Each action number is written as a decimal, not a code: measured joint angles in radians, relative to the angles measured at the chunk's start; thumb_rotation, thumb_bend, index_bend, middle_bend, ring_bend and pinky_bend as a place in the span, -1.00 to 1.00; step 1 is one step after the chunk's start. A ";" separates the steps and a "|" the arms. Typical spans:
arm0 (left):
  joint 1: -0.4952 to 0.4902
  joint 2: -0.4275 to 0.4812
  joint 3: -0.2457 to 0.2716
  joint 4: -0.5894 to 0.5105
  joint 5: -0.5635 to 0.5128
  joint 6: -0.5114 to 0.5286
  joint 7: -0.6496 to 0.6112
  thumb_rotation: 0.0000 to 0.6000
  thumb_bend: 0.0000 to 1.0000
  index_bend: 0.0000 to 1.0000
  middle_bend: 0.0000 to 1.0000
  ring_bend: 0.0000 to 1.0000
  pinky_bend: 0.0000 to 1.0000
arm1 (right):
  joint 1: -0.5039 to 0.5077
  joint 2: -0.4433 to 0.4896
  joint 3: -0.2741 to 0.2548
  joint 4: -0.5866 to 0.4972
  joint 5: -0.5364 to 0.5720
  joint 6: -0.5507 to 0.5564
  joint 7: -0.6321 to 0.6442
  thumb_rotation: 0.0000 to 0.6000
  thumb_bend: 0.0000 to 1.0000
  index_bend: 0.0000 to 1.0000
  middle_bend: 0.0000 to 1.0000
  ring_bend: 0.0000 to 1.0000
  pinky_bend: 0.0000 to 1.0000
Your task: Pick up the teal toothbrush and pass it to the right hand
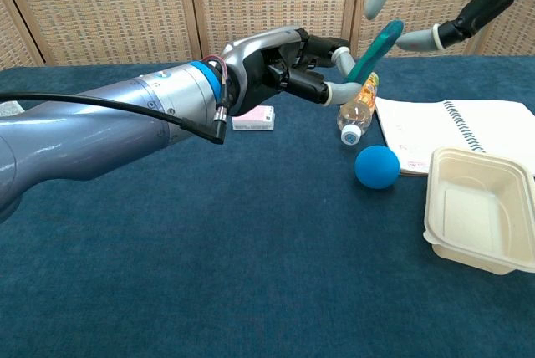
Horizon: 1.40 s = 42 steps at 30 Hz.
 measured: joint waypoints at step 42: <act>-0.003 -0.004 0.020 -0.016 -0.004 0.022 -0.007 1.00 0.51 0.34 -1.00 -1.00 -1.00 | 0.012 -0.039 -0.018 -0.009 0.043 0.023 -0.085 1.00 0.11 0.09 -1.00 -1.00 -1.00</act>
